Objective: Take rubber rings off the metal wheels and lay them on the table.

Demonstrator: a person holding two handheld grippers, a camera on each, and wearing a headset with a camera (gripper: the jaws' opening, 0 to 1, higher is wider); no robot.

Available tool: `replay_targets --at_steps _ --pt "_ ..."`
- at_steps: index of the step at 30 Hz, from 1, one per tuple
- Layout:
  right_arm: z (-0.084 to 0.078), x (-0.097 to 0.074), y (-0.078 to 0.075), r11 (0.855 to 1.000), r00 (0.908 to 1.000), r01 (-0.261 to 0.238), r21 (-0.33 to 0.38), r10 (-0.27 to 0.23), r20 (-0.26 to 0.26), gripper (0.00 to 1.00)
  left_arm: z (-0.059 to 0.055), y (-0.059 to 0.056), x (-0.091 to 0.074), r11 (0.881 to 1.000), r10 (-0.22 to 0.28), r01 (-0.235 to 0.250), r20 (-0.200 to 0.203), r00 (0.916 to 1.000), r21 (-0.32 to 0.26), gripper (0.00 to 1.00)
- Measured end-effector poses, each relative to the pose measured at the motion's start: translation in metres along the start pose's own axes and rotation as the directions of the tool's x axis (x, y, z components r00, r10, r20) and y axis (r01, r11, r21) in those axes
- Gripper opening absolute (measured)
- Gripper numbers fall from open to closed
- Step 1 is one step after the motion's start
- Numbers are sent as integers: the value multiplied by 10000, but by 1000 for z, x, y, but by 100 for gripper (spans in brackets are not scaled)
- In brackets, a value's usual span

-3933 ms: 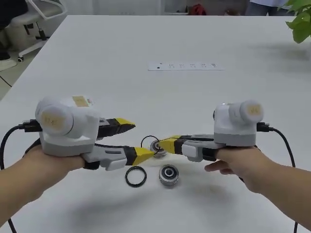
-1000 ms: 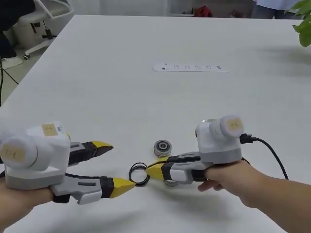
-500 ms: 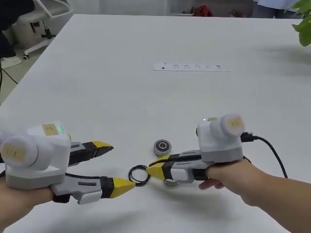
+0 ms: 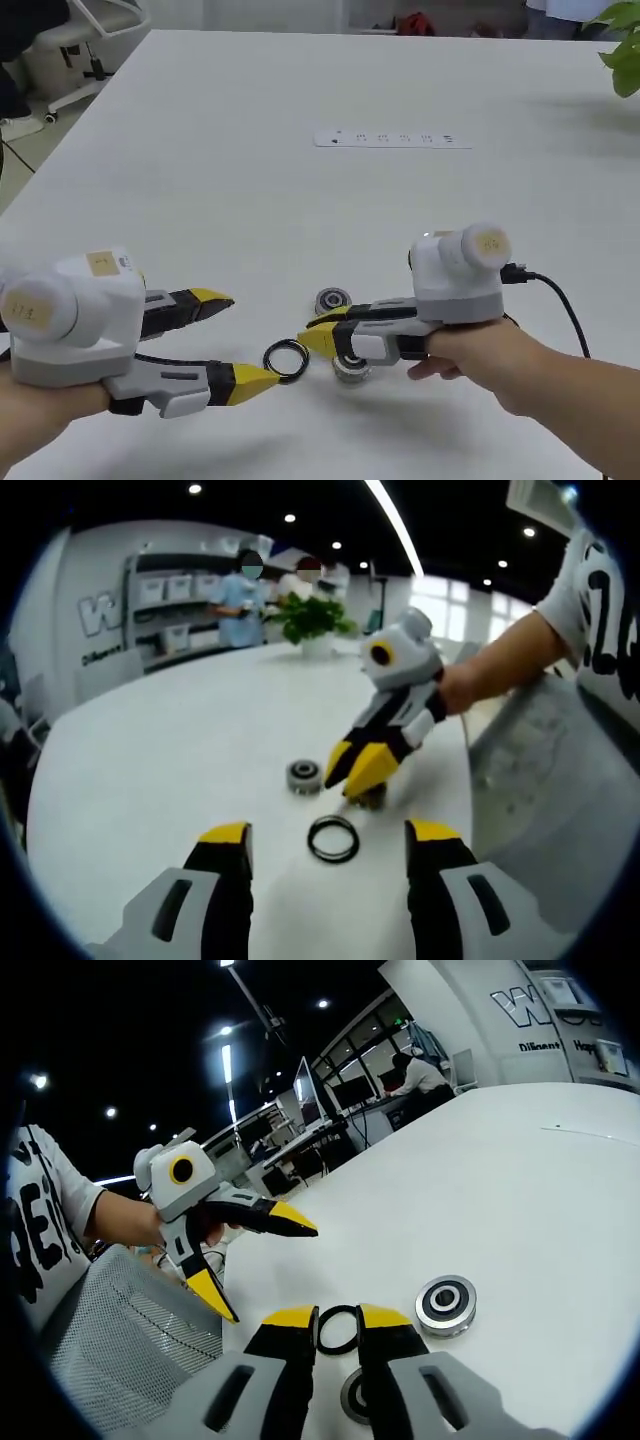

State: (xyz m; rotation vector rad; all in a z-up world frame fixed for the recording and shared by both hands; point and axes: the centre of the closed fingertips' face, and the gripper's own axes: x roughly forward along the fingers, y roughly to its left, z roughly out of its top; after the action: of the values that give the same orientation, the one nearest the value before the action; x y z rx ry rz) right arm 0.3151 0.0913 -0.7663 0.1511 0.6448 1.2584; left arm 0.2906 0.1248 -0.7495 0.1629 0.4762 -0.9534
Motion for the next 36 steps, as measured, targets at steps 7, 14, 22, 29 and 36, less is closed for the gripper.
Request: replay_targets --at_steps 7,14,22,29,36 --pt "16 -11 0 9999 9989 124 -33 -122 463 15 5 -3 1 10000 -85 85 112 9999 -10 63" --pt "37 -24 1 9995 9938 296 -123 -281 1072 19 9 -2 1 9999 -122 121 157 9998 77 63" --pt "48 -44 1 9959 9902 648 -629 -563 1281 25 16 -2 -2 9997 -159 155 231 9996 188 65" --pt "51 -62 -4 9868 9847 1120 -1167 -944 1464 34 22 -4 -3 9993 -239 231 287 9993 299 65" --pt "45 -80 -6 9698 9803 1617 -1827 -1366 1426 41 27 -3 -6 9991 -193 178 387 9991 375 67"
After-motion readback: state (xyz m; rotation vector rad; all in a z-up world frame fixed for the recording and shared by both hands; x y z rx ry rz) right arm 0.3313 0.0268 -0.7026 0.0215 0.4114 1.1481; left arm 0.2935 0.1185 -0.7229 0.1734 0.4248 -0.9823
